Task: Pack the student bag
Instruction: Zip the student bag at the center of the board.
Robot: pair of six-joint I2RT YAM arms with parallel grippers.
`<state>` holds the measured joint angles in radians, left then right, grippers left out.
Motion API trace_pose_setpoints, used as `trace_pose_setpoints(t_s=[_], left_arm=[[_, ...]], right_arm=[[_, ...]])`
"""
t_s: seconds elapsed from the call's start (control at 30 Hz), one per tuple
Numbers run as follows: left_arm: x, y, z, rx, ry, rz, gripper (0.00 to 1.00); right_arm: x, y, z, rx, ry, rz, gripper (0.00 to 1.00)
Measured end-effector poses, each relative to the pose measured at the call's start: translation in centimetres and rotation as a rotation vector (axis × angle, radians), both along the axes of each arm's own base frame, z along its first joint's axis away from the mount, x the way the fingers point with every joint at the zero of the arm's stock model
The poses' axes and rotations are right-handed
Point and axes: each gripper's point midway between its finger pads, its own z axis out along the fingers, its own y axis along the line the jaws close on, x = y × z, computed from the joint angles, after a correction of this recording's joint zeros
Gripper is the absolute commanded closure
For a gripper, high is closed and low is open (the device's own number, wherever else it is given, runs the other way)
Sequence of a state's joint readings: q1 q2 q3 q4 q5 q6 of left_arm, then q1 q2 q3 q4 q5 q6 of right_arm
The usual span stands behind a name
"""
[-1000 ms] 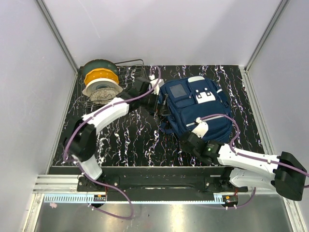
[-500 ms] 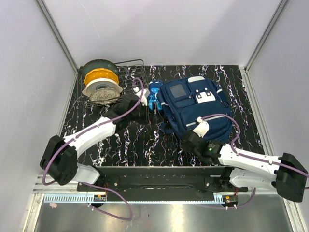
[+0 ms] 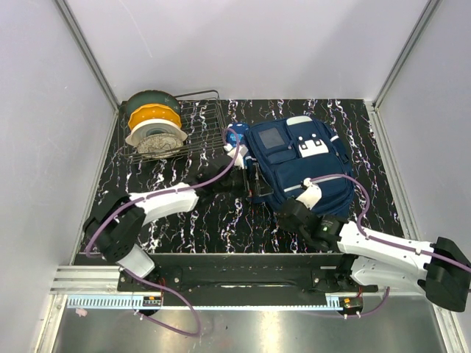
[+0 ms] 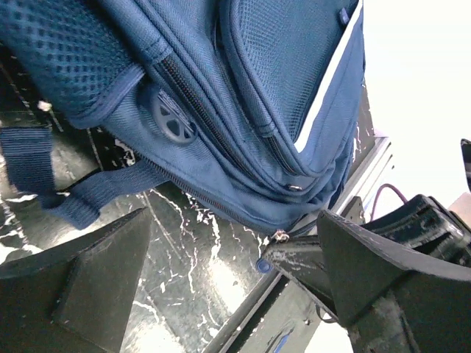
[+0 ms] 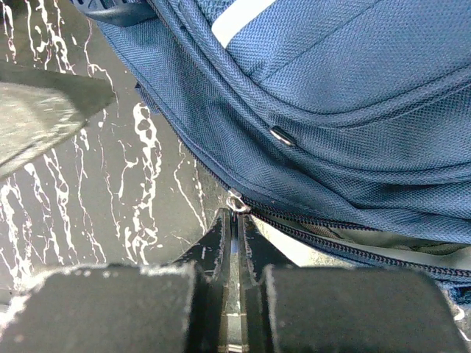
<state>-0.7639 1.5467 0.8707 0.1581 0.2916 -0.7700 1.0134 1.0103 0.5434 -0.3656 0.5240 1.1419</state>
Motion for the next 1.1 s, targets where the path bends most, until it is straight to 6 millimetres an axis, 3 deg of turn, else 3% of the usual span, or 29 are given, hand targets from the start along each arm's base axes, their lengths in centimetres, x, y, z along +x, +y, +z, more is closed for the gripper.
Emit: trace_pose_setpoints(t_s=[0.1,0.13,0.2,0.23,0.33,0.37,0.43,0.47,0.53,0.73,0.87,1.1], left_arm=[[0.2,-1.4,-0.9,-0.032,0.035,-0.008,0.02],[0.2,-1.8,-1.4,-0.035,0.048,-0.013,0.07],[0.2,-2.2,-2.5,-0.034,0.077,-0.016,0.23],[0.2,-2.2,-3.0,-0.027,0.088,-0.014,0.37],[0.2,-2.3,-3.6,-0.024,0.105,-0.009,0.58],[0.4,-2.5,-3.5,-0.027,0.104,-0.009,0.72],[1.0,-3.1,-3.0,-0.039,0.097,-0.009,0.77],[1.3,-3.4,-2.8,-0.045,0.096,-0.009,0.9],[1.7,-3.7,-2.6,-0.047,0.095,-0.011,1.0],[1.8,-3.2,-2.8,-0.014,0.095,-0.028,1.0],[2.3,-2.8,-1.9,0.02,0.085,-0.078,1.0],[6.8,1.3,0.4,0.038,0.071,-0.058,1.0]], right_arm=[[-0.1,0.0,0.2,0.014,-0.002,0.0,1.0],[-0.1,0.0,0.3,0.02,-0.003,-0.002,1.0],[-0.2,-0.1,0.3,0.029,-0.005,-0.002,1.0],[-0.2,-0.1,0.4,0.031,-0.006,-0.002,1.0],[-0.2,-0.2,0.4,0.027,-0.006,-0.001,1.0],[-0.2,-0.2,0.4,0.025,-0.005,-0.001,1.0],[-0.3,-0.3,0.3,0.021,-0.005,0.002,1.0],[-0.2,-0.2,0.4,0.022,-0.006,0.002,1.0],[-0.2,-0.2,0.6,0.024,-0.012,0.001,1.0],[-0.2,-0.7,0.8,0.01,-0.021,-0.003,1.0],[0.0,-1.1,1.6,0.023,-0.046,-0.014,1.0],[0.1,-1.4,3.0,0.061,-0.078,-0.02,1.0]])
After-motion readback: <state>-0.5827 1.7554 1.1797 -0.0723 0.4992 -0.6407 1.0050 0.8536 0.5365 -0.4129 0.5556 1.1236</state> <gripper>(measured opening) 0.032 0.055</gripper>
